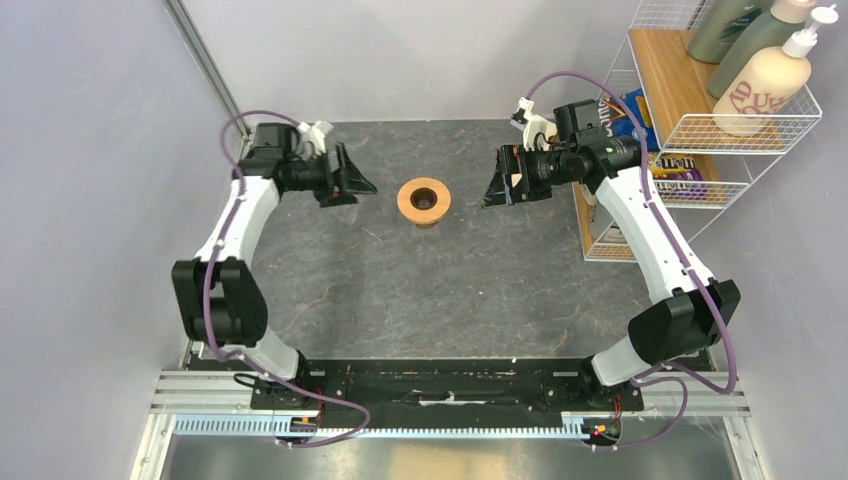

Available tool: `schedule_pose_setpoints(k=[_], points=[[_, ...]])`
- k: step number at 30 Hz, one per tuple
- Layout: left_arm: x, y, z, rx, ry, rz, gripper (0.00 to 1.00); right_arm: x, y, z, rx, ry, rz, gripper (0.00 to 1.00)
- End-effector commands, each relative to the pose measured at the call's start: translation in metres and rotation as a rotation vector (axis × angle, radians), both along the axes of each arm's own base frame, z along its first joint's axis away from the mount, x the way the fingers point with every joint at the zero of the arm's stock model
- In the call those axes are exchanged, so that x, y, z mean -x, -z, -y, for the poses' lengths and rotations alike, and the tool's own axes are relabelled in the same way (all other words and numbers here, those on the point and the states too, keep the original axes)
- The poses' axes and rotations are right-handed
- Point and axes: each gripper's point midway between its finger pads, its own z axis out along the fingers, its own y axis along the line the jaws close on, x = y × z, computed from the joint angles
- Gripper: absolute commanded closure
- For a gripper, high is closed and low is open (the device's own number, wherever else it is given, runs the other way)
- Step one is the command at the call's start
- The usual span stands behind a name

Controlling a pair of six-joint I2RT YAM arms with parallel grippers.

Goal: Place the coffee filter in the dripper

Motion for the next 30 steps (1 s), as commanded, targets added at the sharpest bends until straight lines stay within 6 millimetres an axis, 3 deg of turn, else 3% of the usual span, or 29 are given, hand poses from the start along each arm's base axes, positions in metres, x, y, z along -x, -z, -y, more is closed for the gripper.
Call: schedule_pose_setpoints(k=[1,6,9,14,22,27,30], points=[[-0.010,-0.034,-0.051,-0.109,-0.029,0.226,0.10,0.003,-0.025,-0.003,-0.036,-0.035,0.082,0.01],[-0.032,-0.018,-0.119,-0.422,0.096,0.436,0.09,0.004,-0.027,-0.003,-0.033,-0.042,0.087,0.01],[-0.042,-0.007,-0.137,-0.555,0.229,0.605,0.09,0.005,-0.028,-0.003,-0.035,-0.041,0.089,0.01],[-0.062,0.017,-0.135,-0.655,0.434,0.835,0.12,0.004,-0.027,-0.003,-0.033,-0.034,0.085,0.01],[-0.091,0.077,-0.120,-0.761,0.719,0.994,0.16,0.008,-0.026,0.001,-0.013,-0.027,0.086,0.01],[-0.118,0.100,-0.102,-0.787,0.745,1.045,0.19,0.013,-0.022,0.003,-0.004,-0.024,0.069,0.01],[-0.128,0.104,-0.091,-0.795,0.753,1.071,0.27,0.014,-0.020,0.004,0.001,-0.027,0.061,0.01]])
